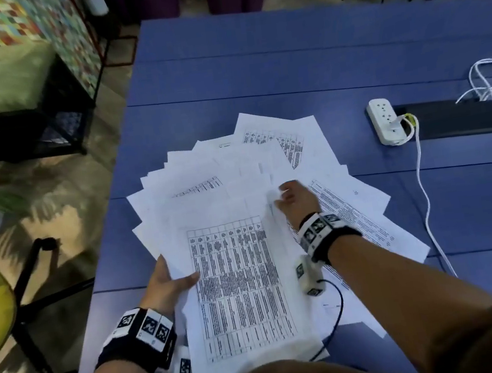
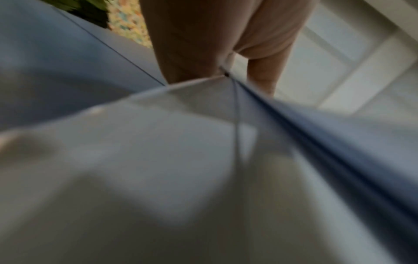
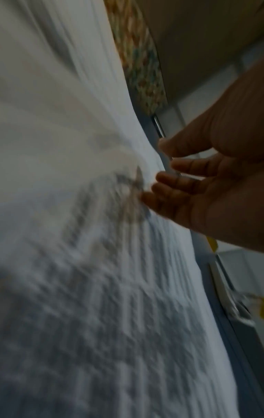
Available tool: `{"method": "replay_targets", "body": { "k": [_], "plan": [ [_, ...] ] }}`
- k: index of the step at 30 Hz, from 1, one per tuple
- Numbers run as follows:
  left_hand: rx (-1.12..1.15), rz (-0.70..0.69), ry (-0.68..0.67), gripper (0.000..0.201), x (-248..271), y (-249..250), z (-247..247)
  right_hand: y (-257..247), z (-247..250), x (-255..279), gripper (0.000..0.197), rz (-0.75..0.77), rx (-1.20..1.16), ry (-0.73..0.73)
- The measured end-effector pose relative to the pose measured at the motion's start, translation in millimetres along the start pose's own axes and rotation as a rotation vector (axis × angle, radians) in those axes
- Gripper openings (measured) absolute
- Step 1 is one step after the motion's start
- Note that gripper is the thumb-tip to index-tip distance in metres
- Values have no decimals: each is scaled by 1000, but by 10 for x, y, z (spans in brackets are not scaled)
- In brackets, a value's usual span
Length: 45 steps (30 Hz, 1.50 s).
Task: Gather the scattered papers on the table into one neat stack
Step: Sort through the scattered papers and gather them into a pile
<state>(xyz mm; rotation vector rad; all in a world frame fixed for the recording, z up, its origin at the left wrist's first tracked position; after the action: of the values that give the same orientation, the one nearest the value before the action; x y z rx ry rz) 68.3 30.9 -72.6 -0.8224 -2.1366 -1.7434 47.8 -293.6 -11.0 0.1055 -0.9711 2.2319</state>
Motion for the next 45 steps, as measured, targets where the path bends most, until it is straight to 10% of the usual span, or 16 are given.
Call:
{"method": "replay_targets", "body": {
  "k": [9, 21, 45],
  "plan": [
    [-5, 31, 234, 93, 23, 103, 800, 1088, 963, -417, 131, -382, 686, 28],
    [-36, 27, 218, 75, -69, 53, 902, 803, 945, -511, 56, -264, 66, -69],
    [165, -19, -2, 85, -110, 41, 136, -193, 1967, -8, 32, 92, 547, 542]
  ]
}}
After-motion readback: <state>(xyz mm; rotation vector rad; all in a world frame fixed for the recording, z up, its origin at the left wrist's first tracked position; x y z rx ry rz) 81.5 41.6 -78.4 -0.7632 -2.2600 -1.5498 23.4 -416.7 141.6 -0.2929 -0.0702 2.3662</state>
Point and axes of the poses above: each hand's wrist, its own x-axis away from the middle knuckle, its own z-axis out of the back of the hand, y = z × x, the point moved 6 cm from there along -x, towards the middle knuckle, and after that the axes turned 10 degrees about x, right-handed, at the moved point
